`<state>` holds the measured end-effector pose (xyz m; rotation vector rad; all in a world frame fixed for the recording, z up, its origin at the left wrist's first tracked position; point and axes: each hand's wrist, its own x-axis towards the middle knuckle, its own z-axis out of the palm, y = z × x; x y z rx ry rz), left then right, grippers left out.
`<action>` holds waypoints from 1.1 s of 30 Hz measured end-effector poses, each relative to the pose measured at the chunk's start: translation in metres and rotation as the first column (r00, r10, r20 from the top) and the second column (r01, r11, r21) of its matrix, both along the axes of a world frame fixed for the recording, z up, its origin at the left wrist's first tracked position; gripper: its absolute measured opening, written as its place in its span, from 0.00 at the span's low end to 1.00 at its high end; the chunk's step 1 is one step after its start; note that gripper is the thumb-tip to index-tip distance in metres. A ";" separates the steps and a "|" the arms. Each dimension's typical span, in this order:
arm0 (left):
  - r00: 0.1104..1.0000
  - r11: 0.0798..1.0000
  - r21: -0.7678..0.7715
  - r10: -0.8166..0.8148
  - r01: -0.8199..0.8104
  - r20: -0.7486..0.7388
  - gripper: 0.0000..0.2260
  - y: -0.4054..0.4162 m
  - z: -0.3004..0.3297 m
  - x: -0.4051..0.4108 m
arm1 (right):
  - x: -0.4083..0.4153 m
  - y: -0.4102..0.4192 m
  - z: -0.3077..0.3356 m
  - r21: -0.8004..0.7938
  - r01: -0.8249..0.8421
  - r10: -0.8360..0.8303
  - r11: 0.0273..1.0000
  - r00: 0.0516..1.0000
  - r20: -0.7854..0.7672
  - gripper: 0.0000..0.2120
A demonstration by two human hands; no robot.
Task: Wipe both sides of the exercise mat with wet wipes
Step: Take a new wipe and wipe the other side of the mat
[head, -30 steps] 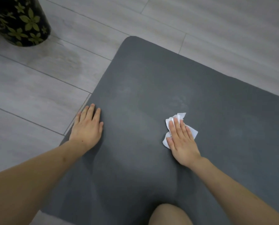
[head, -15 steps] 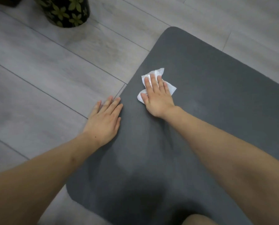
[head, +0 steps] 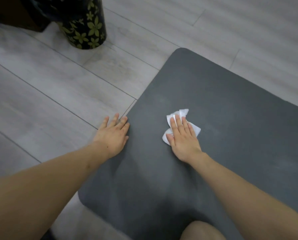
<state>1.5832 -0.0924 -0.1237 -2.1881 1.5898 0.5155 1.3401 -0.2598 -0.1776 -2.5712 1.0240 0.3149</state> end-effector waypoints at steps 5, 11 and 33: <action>0.999 1.000 0.009 -0.012 0.012 -0.046 0.28 -0.013 0.005 -0.021 | -0.128 0.033 0.011 -0.010 0.094 -0.094 0.996 0.993 -0.069 0.30; 0.997 0.998 -0.061 0.022 -0.027 -0.080 0.28 0.009 -0.010 -0.021 | -0.129 0.032 0.005 -0.015 0.104 -0.105 0.994 0.987 -0.118 0.33; 0.989 0.988 0.151 0.041 -0.019 -0.145 0.42 0.066 -0.010 0.006 | 0.080 0.063 0.003 0.023 -0.203 0.204 0.979 0.979 -0.011 0.31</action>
